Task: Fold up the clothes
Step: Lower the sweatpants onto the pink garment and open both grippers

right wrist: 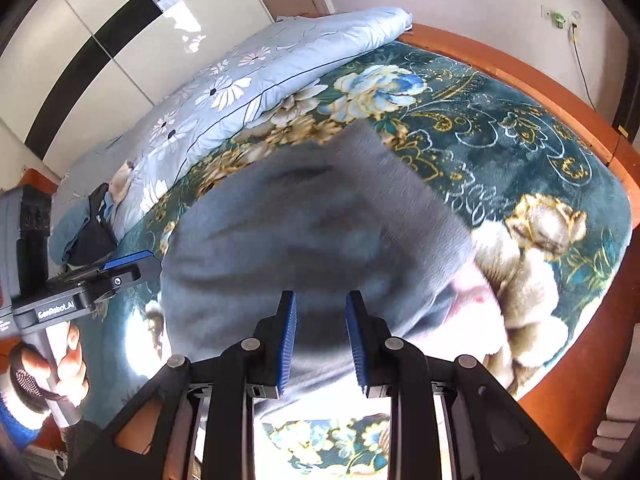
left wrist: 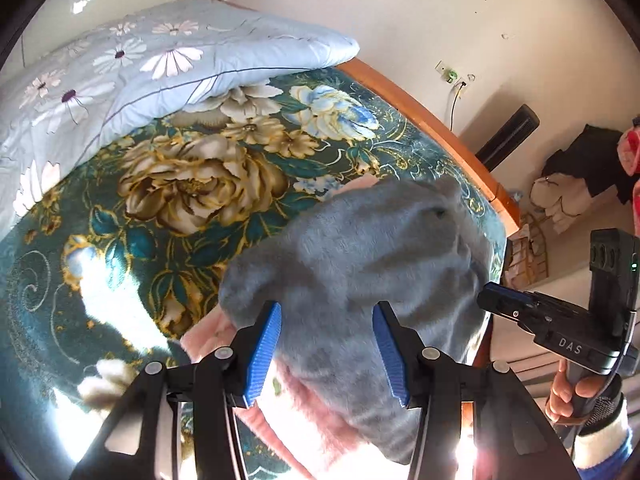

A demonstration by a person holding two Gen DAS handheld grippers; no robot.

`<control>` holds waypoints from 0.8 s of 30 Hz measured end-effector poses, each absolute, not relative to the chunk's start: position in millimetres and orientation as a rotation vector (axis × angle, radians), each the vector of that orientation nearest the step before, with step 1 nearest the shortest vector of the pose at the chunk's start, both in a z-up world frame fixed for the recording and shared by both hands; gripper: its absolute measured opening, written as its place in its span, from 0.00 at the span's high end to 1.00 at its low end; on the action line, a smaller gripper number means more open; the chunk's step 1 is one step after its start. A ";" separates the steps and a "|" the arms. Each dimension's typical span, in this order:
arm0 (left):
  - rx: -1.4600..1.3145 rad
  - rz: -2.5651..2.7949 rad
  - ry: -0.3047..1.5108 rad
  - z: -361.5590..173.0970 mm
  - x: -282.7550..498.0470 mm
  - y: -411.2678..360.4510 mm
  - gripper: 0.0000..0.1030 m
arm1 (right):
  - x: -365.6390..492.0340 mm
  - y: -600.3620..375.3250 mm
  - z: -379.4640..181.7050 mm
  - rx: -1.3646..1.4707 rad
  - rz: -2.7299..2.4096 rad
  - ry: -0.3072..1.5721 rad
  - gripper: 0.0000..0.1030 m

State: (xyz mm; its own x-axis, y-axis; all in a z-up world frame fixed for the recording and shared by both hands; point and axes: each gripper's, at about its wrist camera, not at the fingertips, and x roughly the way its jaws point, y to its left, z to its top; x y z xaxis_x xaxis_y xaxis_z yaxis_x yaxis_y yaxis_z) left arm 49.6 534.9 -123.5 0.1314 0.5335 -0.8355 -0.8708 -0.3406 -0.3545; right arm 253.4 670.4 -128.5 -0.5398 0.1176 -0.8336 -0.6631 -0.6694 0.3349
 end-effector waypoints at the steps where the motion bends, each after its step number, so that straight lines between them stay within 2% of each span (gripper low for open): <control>1: -1.216 1.514 0.393 -125.5 55.3 528.0 0.49 | 254.5 660.9 -131.0 -1.142 2.222 0.909 0.75; 4: -1.221 1.523 0.406 -131.5 72.4 507.5 0.49 | 256.2 631.9 -136.2 -1.179 2.193 0.872 0.75; 5: -1.223 1.527 0.410 -133.5 78.1 500.6 0.46 | 257.8 624.5 -137.9 -1.187 2.183 0.861 0.74; 6: -1.239 1.535 0.424 -137.9 82.3 495.1 0.38 | 259.3 617.1 -139.5 -1.195 2.173 0.850 0.72; 8: -1.281 1.550 0.445 -148.5 89.2 484.4 0.36 | 262.9 605.7 -142.6 -1.202 2.155 0.835 0.51; 11: -1.335 1.553 0.434 -159.1 96.4 469.8 0.32 | 268.7 593.7 -146.1 -1.200 2.138 0.839 0.49; 16: -1.325 1.568 0.423 -158.3 109.0 453.5 0.05 | 278.4 584.5 -146.4 -1.177 2.119 0.851 0.41; 18: -1.312 1.570 0.423 -155.4 112.6 450.2 0.00 | 282.5 582.7 -148.3 -1.170 2.117 0.858 0.41; 22: -1.288 1.585 0.438 -150.9 115.9 445.4 0.00 | 291.4 573.1 -152.2 -1.166 2.107 0.858 0.41; 24: -1.270 1.600 0.446 -148.1 118.1 442.7 0.00 | 295.3 569.3 -152.2 -1.162 2.106 0.854 0.38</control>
